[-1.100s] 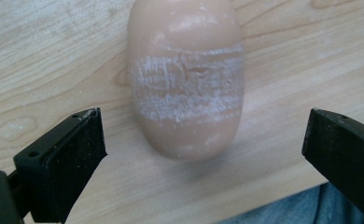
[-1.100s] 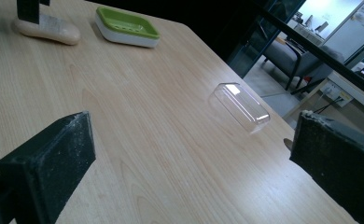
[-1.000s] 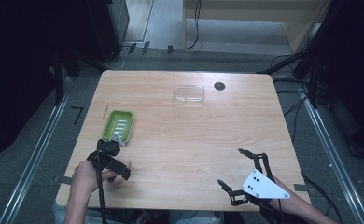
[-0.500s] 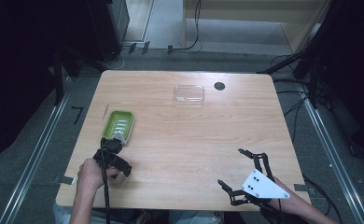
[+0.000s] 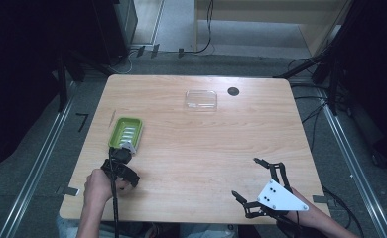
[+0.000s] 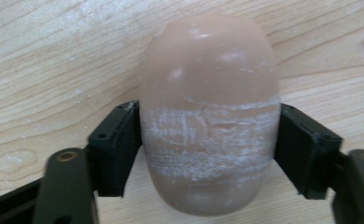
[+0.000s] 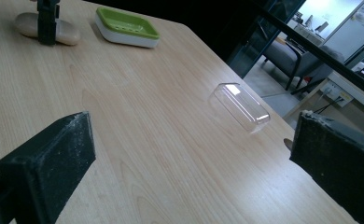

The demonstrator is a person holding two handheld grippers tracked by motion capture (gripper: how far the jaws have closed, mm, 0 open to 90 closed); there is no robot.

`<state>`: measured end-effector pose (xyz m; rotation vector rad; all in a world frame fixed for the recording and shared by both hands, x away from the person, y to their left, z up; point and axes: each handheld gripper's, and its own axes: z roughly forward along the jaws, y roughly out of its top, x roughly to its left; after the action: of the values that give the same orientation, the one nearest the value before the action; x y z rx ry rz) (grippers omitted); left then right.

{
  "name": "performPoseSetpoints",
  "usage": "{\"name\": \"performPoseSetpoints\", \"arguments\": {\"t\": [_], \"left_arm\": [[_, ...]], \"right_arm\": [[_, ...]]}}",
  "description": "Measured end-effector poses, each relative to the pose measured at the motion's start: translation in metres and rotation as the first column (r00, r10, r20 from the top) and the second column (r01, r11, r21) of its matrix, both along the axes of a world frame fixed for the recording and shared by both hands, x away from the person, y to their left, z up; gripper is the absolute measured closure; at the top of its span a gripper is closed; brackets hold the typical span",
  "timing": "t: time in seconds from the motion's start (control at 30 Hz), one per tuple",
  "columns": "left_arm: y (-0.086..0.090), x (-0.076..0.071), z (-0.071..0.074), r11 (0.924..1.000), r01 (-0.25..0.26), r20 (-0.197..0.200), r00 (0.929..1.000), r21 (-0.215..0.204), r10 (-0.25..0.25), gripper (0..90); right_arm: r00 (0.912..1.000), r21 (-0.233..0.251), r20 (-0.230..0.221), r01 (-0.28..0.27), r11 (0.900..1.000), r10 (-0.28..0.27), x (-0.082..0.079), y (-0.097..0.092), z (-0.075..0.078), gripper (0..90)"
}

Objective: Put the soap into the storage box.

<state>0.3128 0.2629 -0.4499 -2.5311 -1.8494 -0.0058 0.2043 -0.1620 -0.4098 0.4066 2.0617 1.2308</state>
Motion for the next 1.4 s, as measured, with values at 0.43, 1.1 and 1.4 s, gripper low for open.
{"name": "performPoseSetpoints", "arguments": {"t": [0.43,1.1,1.4], "left_arm": [[0.000,-0.001,0.001,1.0000,0.005,0.003,1.0000,0.002,-0.005,33.1],[0.001,0.000,0.012,0.9992,0.041,-0.015,0.9991,-0.002,-0.041,33.3],[0.001,0.004,0.018,0.9984,0.057,-0.031,0.9979,0.005,-0.057,33.3]], "right_arm": [[1.0000,0.003,0.001,0.001,1.0000,-0.001,0.000,0.000,0.000,0.0],[1.0000,0.001,0.001,0.001,1.0000,-0.001,0.000,0.001,0.000,0.0],[1.0000,0.003,0.001,0.001,1.0000,-0.001,0.000,0.000,0.000,0.0]]}}
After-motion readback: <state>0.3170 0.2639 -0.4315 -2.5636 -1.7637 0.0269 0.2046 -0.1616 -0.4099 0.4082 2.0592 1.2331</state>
